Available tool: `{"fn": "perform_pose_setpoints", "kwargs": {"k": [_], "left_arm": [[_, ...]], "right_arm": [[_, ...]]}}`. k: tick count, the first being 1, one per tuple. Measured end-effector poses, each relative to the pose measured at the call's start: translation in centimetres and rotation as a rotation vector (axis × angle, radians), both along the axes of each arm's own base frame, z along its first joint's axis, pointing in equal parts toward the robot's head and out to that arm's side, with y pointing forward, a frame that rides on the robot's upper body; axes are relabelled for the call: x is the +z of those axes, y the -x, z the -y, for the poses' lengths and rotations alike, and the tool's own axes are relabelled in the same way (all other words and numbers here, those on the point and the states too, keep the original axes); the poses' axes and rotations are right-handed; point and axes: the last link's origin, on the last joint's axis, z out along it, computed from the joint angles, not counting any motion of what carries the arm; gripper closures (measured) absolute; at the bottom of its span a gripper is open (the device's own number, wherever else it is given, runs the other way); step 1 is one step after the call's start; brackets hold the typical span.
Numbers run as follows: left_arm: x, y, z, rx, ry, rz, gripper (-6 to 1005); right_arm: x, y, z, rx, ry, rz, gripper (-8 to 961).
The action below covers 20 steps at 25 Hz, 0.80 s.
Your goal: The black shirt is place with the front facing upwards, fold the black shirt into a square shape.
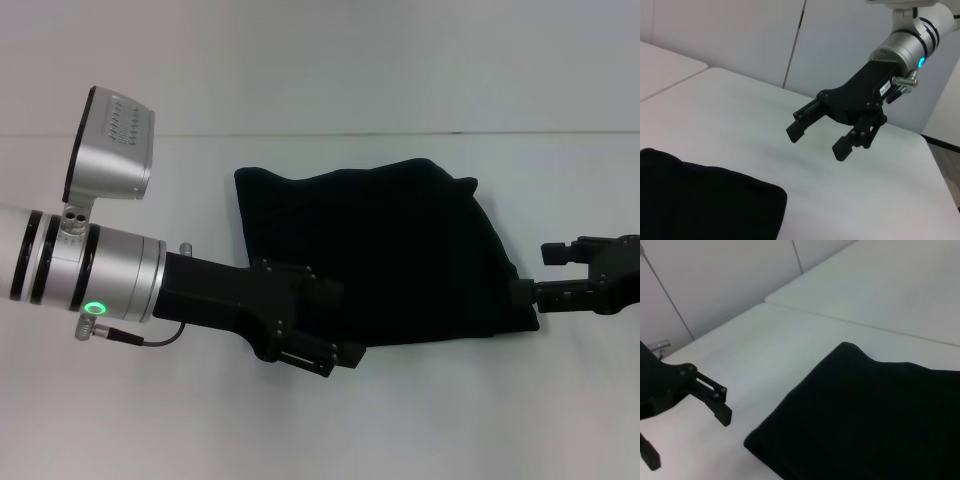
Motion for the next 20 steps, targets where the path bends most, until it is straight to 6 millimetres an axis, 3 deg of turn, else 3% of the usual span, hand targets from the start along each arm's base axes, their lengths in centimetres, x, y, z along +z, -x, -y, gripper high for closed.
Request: {"fn": "perform_pose_setpoints", "kwargs": {"k": [20], "left_arm": [[-0.38, 0.29, -0.63, 0.027, -0.047, -0.011, 91]], "right_arm": [[-0.04, -0.17, -0.44, -0.010, -0.014, 0.021, 35]]}}
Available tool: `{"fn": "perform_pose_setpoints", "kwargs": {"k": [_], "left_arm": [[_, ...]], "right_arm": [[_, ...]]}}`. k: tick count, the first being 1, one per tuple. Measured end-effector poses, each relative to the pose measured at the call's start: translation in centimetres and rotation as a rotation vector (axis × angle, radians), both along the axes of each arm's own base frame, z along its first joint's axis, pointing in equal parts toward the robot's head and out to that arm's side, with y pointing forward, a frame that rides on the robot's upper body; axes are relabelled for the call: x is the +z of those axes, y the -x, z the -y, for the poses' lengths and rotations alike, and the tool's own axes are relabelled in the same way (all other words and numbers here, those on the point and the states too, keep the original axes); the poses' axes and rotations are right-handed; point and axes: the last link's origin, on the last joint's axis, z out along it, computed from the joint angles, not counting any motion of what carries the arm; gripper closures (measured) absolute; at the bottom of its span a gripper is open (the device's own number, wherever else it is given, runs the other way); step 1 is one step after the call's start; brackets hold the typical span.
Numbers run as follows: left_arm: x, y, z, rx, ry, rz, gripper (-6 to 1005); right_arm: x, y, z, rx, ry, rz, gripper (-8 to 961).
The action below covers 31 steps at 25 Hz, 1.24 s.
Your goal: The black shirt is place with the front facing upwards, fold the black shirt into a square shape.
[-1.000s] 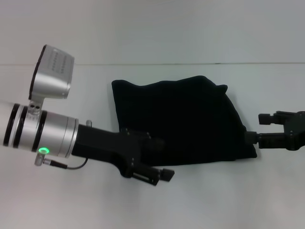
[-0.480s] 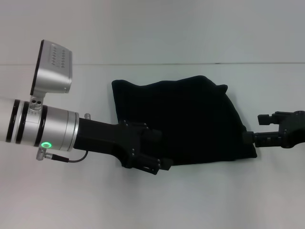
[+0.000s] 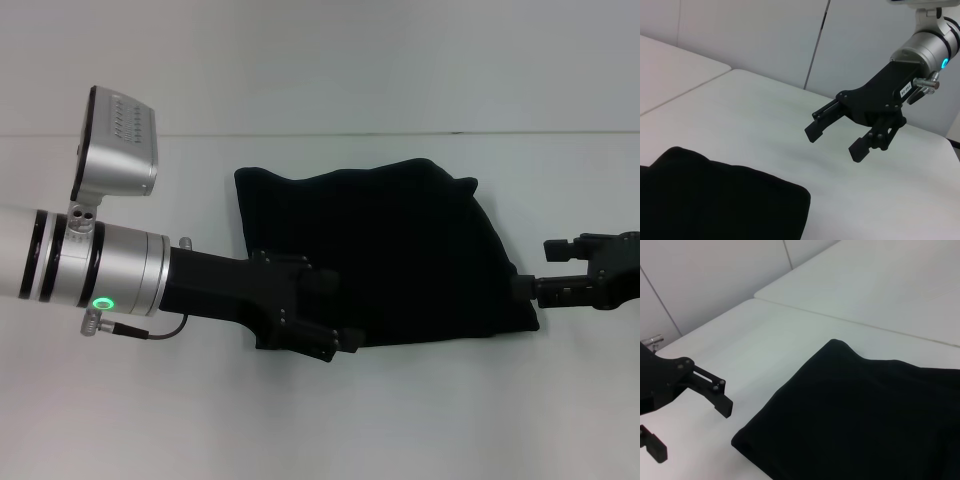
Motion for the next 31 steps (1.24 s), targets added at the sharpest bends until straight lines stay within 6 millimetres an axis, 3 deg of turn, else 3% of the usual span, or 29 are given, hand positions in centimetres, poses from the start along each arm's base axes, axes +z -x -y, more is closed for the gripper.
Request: {"fn": "perform_pose_setpoints", "kwargs": {"k": [31], "left_arm": [[0.2, 1.1, -1.4, 0.096, -0.080, -0.056, 91]], "right_arm": [[0.2, 0.1, 0.0, 0.001, -0.001, -0.008, 34]]}}
